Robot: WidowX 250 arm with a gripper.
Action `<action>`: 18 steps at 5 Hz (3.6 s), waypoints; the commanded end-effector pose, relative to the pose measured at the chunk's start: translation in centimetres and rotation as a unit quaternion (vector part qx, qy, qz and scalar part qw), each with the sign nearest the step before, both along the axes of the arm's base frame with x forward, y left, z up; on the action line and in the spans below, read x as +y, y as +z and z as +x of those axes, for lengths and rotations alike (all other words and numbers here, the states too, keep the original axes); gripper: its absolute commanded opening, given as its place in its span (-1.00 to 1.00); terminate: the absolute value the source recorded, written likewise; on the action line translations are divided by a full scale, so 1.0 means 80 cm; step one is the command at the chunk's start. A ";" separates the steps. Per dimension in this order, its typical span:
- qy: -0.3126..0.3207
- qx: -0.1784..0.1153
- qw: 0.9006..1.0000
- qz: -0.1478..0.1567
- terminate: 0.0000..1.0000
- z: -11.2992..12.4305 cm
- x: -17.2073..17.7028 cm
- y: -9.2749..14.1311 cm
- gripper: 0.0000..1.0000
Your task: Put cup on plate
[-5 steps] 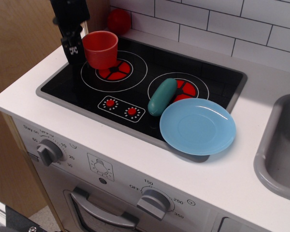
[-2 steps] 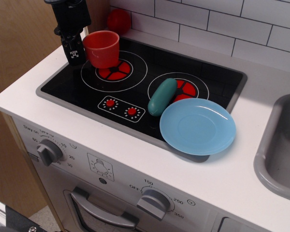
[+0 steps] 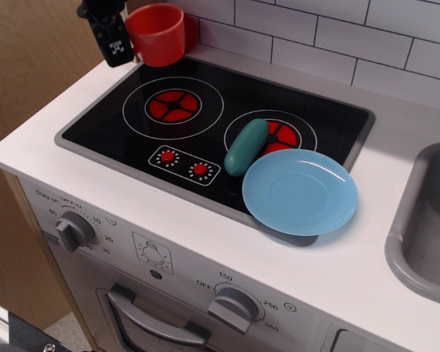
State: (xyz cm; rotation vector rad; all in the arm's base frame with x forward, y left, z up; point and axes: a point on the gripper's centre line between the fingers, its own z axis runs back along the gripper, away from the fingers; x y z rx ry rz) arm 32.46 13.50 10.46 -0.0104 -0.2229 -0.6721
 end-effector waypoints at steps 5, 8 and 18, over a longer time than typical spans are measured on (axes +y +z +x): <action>-0.068 0.019 0.997 -0.033 -1.00 -0.058 -0.164 0.013 -1.00; -0.068 0.057 0.996 -0.028 -1.00 -0.064 -0.202 -0.018 -1.00; -0.004 -0.010 0.999 -0.036 -1.00 -0.032 -0.178 0.039 1.00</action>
